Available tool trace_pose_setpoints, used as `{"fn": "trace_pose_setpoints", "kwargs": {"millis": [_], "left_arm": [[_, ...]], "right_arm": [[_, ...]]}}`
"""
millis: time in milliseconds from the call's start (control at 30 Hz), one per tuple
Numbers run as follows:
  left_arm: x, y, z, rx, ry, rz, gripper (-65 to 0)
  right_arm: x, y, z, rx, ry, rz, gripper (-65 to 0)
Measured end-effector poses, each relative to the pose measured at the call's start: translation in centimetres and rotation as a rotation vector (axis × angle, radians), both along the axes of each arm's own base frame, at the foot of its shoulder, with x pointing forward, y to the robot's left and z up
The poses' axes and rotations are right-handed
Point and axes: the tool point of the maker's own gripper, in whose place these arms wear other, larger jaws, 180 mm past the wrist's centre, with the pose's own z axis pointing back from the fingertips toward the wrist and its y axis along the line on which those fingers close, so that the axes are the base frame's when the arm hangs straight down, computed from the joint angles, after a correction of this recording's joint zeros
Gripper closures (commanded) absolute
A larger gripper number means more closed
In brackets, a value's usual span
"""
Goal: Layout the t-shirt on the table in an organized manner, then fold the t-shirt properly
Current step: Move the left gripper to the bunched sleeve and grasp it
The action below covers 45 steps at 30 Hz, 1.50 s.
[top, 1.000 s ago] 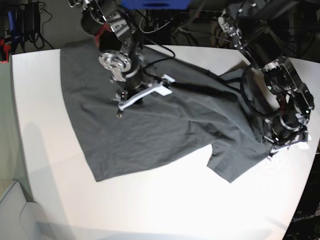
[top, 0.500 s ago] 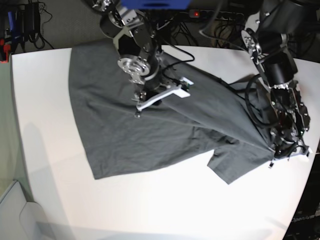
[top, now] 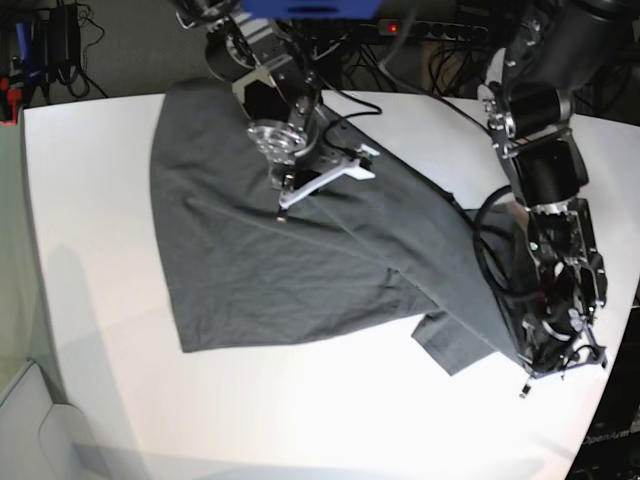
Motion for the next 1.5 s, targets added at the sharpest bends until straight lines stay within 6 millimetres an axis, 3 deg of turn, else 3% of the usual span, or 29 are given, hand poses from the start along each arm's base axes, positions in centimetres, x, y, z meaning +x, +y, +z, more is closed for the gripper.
{"fn": "trace_pose_setpoints", "kwargs": {"millis": [133,233,467,567,700,933,1033,1133,1233,1367,1500], "left_arm": [[-0.1,0.2,2.2,0.021,-0.063,-0.004,-0.6],[-0.7,0.5,1.7,0.036,-0.051,0.003,-6.0],[-0.7,0.8,-1.2,0.135,0.066,-0.067,-52.5],[-1.2,0.3,-2.6,0.136,0.107,-0.097,-60.4],[-2.7,0.1,-2.8,0.157,0.1,-0.11,-58.0],[-10.7,-4.3,-5.2,0.141,0.207,-0.286,-55.6],[-13.8,-3.1,-5.1,0.144,0.202,-0.256,-55.7],[-16.9,0.4,-5.5,0.162,0.243,-0.151,-55.7],[-18.3,1.0,-5.8,0.141,0.24,-0.121,-55.5],[-19.1,0.8,-8.6,0.106,0.309,-0.12,-55.3],[-18.4,-0.7,-11.2,0.041,0.358,-0.138,-55.3]], "right_arm": [[1.8,-1.2,-0.1,-0.009,-0.011,-0.037,-19.9],[2.8,-2.2,-0.1,0.018,-0.02,-0.073,-19.9],[2.8,-2.6,-0.3,0.044,-0.026,-0.096,-19.9],[2.6,-2.5,-0.4,0.041,-0.025,-0.094,-19.9],[2.6,-2.5,-0.3,0.043,-0.026,-0.093,-19.9],[3.0,-2.6,-0.1,0.048,-0.03,-0.095,-19.9],[3.1,-2.5,-0.1,0.06,-0.027,-0.097,-19.9],[3.1,-2.6,-0.1,0.063,-0.026,-0.099,-19.9],[3.1,-2.6,-0.1,0.061,-0.024,-0.102,-19.9],[3.0,-2.3,-0.1,0.066,-0.022,-0.098,-19.9],[3.0,-2.3,-0.1,0.061,-0.023,-0.096,-19.9]]}}
